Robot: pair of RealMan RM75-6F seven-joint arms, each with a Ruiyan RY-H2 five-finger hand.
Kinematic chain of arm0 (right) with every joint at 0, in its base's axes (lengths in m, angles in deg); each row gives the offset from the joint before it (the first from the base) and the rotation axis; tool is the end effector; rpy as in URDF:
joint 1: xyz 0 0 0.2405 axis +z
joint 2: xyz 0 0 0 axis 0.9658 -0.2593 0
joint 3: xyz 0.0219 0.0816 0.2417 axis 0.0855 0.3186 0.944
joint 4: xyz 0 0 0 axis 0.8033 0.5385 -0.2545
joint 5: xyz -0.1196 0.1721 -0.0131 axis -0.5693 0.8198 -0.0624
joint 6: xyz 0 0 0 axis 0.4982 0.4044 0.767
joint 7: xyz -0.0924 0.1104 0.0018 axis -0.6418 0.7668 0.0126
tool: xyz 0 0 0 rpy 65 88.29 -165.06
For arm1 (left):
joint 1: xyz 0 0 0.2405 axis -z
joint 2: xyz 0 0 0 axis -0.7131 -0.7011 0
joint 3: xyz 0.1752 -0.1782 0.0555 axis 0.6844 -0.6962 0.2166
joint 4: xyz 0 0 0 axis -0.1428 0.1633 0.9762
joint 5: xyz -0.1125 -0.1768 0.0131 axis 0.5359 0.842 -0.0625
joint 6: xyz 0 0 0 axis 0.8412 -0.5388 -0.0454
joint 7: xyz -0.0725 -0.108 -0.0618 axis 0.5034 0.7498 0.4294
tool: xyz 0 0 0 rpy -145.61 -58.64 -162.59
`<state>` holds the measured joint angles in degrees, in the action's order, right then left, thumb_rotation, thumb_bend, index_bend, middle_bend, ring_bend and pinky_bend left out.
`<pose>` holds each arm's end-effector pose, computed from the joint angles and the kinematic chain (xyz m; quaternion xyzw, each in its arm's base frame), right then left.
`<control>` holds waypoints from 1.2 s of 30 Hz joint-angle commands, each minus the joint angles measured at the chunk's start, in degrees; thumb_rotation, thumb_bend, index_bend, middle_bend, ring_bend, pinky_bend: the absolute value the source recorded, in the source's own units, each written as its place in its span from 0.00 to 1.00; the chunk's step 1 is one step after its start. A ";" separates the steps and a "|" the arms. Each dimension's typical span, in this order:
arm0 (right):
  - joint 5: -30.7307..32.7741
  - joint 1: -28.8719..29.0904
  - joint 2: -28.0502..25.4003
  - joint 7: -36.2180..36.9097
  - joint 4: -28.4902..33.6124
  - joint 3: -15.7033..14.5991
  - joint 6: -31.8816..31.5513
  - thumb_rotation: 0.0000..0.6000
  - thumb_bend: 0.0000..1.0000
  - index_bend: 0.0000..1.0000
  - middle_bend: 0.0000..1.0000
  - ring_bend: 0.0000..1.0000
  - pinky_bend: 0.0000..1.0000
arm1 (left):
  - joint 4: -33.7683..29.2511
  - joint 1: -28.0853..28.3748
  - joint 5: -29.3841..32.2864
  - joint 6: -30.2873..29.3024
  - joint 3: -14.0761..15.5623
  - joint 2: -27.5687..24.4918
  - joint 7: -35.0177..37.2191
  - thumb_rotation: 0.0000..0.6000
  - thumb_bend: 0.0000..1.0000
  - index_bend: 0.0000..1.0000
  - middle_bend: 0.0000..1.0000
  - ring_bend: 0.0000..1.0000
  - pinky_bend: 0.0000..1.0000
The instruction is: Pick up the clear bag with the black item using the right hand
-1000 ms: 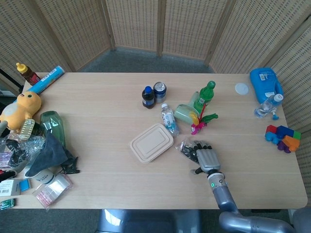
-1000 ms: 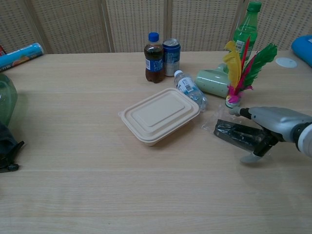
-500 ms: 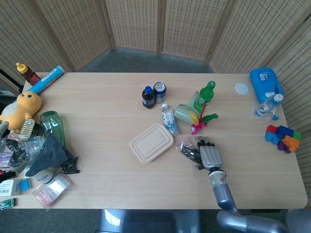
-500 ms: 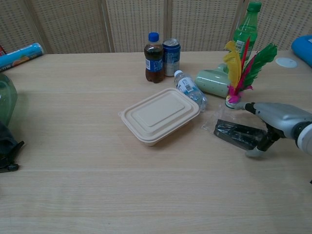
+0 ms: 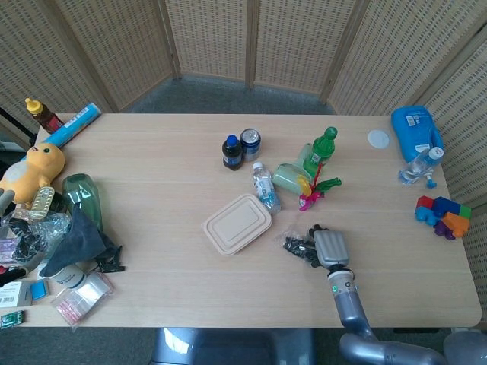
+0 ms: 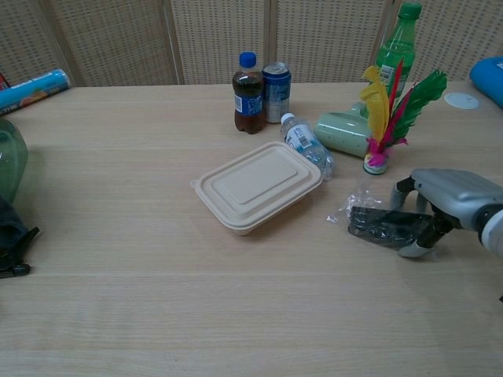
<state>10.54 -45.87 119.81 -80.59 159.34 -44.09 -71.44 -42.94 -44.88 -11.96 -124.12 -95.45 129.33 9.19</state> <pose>-0.2288 -0.2797 -0.0629 0.6666 -0.4711 0.2769 0.5071 -0.2259 0.1637 0.2176 -0.5374 -0.3492 -0.4465 0.6243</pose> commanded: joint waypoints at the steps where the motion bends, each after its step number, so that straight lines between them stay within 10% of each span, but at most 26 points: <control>1: -0.55 -0.47 0.05 0.26 0.06 -0.12 -0.41 1.00 0.00 0.63 0.59 0.51 0.65 | 0.00 -0.01 -0.07 -0.03 0.01 0.00 0.00 1.00 0.00 0.00 0.00 0.00 0.00; 20: -10.63 -5.08 -11.71 3.38 14.60 1.35 -10.45 1.00 0.00 0.63 0.58 0.51 0.65 | -0.24 0.09 -0.07 0.26 0.09 0.07 0.37 1.00 0.00 0.00 0.00 0.00 0.00; 36: -13.44 -5.53 -30.29 -1.09 40.28 11.01 -17.65 1.00 0.00 0.59 0.55 0.51 0.65 | -0.14 0.36 -0.76 1.14 0.74 0.84 -0.09 1.00 0.00 0.00 0.00 0.00 0.00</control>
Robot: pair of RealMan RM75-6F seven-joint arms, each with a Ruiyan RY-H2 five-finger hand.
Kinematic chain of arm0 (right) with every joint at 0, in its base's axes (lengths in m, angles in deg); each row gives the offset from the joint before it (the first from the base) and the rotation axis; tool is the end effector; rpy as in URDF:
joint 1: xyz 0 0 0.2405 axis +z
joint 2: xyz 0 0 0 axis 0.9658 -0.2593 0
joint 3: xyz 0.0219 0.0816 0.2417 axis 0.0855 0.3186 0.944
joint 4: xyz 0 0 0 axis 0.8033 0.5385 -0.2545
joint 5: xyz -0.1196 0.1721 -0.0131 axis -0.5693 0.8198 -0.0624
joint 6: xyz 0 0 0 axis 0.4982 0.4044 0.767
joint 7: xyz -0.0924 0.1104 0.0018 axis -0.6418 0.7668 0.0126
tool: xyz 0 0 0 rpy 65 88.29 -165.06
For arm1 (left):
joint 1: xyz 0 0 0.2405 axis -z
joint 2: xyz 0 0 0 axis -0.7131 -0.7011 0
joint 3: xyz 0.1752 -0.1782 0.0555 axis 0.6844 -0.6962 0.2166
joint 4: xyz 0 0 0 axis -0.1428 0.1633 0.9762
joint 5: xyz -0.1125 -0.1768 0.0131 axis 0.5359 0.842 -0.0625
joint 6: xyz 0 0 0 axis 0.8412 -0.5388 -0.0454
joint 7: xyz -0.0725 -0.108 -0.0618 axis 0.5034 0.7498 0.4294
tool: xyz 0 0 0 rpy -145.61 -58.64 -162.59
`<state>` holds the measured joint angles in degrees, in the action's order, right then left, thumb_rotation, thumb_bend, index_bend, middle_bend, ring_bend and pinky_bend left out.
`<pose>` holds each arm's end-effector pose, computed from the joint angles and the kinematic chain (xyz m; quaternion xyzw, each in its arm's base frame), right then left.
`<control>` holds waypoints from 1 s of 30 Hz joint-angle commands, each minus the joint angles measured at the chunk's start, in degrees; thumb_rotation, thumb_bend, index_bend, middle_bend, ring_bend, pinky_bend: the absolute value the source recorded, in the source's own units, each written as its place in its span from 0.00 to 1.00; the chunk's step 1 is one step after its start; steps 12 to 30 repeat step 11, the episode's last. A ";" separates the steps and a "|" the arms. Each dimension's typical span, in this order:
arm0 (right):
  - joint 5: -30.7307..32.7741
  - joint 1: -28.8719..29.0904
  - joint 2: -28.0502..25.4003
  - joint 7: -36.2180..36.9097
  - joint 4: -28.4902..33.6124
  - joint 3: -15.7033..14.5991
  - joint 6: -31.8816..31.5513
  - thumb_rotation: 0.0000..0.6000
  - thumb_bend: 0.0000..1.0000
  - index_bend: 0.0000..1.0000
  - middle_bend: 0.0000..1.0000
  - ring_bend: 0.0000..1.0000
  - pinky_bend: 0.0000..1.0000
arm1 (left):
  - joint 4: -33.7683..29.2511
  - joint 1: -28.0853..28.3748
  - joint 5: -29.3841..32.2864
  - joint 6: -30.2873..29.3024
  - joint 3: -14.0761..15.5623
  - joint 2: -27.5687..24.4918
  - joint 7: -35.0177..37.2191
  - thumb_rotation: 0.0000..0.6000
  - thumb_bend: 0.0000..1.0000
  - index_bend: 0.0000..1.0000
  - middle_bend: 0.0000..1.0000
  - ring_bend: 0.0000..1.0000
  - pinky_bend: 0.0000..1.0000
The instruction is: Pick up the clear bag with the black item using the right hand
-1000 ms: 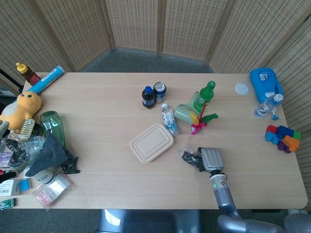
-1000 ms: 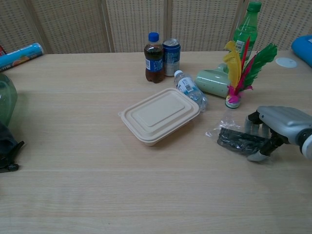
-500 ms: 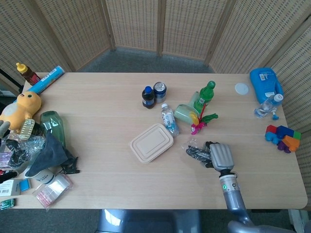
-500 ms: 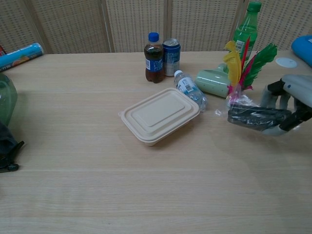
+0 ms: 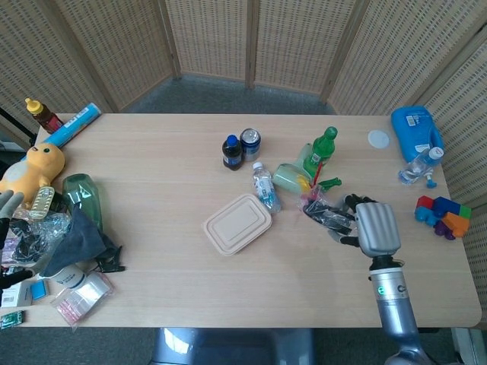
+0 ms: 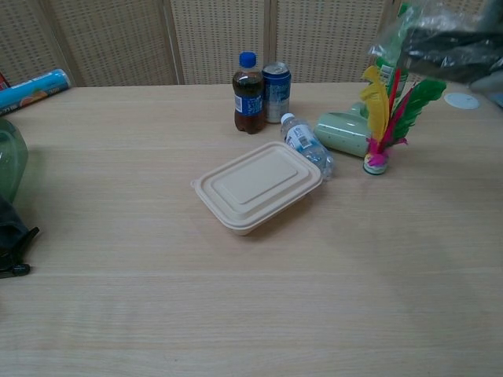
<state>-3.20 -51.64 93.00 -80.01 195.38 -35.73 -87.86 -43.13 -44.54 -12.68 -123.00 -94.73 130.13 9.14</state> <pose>-0.1595 -0.2726 0.1147 0.5833 -0.3801 0.4662 0.5458 -0.2237 0.1634 0.2098 -0.5453 -0.3586 -0.4474 0.6114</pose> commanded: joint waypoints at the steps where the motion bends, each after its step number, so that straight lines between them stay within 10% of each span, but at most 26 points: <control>1: 0.46 0.36 -4.10 -2.06 5.04 3.08 -1.37 1.00 0.00 0.59 0.55 0.51 0.65 | 0.07 0.02 -0.05 0.04 0.02 0.08 -0.08 1.00 0.00 0.00 0.00 0.00 0.00; 30: 1.87 1.59 -6.89 -4.61 9.77 4.74 -1.85 1.00 0.00 0.59 0.55 0.51 0.65 | 0.17 0.06 -0.15 0.12 0.11 0.25 -0.32 1.00 0.00 0.00 0.00 0.00 0.00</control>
